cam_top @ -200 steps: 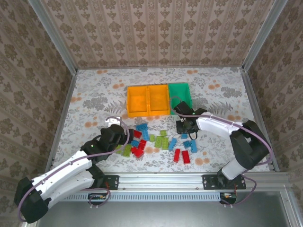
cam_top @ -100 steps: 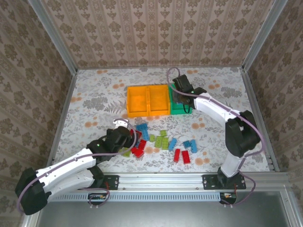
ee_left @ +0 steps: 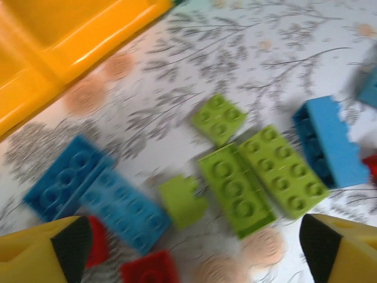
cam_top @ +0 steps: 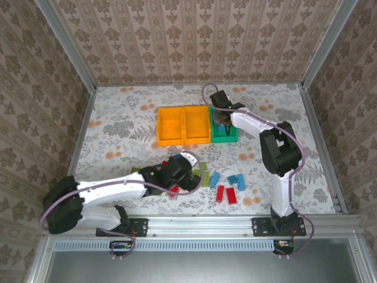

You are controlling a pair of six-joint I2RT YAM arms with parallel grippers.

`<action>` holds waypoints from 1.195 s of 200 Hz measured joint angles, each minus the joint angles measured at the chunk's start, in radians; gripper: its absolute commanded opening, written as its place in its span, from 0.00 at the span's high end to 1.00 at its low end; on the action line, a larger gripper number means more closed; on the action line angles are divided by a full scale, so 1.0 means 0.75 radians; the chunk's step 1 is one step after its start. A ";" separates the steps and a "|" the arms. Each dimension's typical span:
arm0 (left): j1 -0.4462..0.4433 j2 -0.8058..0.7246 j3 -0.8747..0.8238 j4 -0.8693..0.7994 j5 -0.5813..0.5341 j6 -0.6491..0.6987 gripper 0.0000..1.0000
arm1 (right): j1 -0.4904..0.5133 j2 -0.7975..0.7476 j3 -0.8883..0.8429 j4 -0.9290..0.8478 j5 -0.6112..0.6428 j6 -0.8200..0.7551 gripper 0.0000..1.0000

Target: Sort the legos into containers by color

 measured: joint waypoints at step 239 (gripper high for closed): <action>-0.063 0.654 0.481 -0.026 0.299 0.036 0.42 | -0.211 -1.026 -0.995 -0.004 -0.159 0.152 0.14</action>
